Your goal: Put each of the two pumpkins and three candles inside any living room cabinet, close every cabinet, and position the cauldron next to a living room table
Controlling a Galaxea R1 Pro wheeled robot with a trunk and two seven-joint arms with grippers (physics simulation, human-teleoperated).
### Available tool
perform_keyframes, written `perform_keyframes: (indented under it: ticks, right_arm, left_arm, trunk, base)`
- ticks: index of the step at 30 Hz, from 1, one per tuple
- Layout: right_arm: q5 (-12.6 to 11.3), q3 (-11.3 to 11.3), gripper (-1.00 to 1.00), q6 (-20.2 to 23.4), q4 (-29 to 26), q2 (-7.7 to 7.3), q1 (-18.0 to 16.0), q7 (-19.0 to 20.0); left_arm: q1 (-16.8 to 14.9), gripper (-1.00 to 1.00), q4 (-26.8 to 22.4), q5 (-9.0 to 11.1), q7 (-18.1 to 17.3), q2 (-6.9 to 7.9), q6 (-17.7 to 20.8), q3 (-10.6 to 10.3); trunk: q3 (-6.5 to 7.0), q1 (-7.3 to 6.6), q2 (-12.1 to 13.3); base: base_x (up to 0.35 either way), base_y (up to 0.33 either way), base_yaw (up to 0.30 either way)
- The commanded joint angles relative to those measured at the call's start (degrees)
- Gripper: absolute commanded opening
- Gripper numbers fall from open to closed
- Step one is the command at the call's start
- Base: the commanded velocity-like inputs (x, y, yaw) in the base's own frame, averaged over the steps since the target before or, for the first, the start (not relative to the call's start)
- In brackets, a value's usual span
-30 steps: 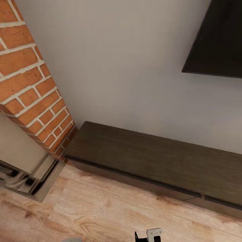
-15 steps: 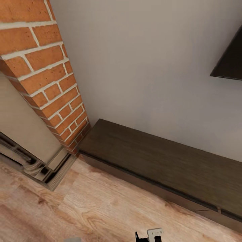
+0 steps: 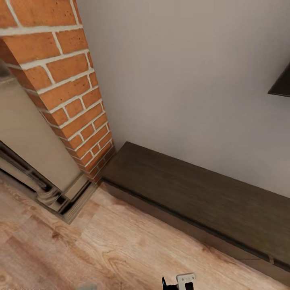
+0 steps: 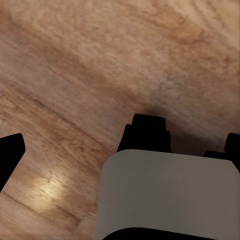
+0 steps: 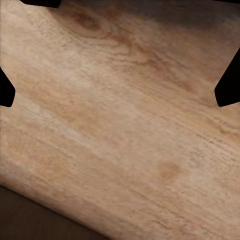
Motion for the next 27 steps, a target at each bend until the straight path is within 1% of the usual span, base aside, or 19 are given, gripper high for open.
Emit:
perform_keyframes:
  ticks: [1, 3, 6, 27]
  right_arm:
    - [0.0, 0.0, 1.0, 0.0, 0.0, -0.05, 0.0, 0.0]
    - [0.0, 0.0, 1.0, 0.0, 0.0, -0.01, 0.0, 0.0]
    - [0.0, 0.0, 1.0, 0.0, 0.0, 0.05, 0.0, 0.0]
    - [0.0, 0.0, 1.0, 0.0, 0.0, -0.01, 0.0, 0.0]
  left_arm:
    - [0.0, 1.0, 0.1, 0.0, 0.0, 0.0, 0.0, 0.0]
    - [0.0, 1.0, 0.1, 0.0, 0.0, 0.0, 0.0, 0.0]
    - [0.0, 1.0, 0.1, 0.0, 0.0, 0.0, 0.0, 0.0]
    - [0.0, 1.0, 0.0, 0.0, 0.0, 0.0, 0.0, 0.0]
  trunk:
    - [0.0, 0.0, 0.0]
    - [0.0, 0.0, 0.0]
    - [0.0, 0.0, 0.0]
    - [0.0, 0.0, 0.0]
  base:
    - [0.0, 0.0, 0.014]
    - [0.0, 0.0, 0.096]
    - [0.0, 0.0, 0.231]
    - [0.0, 0.0, 0.284]
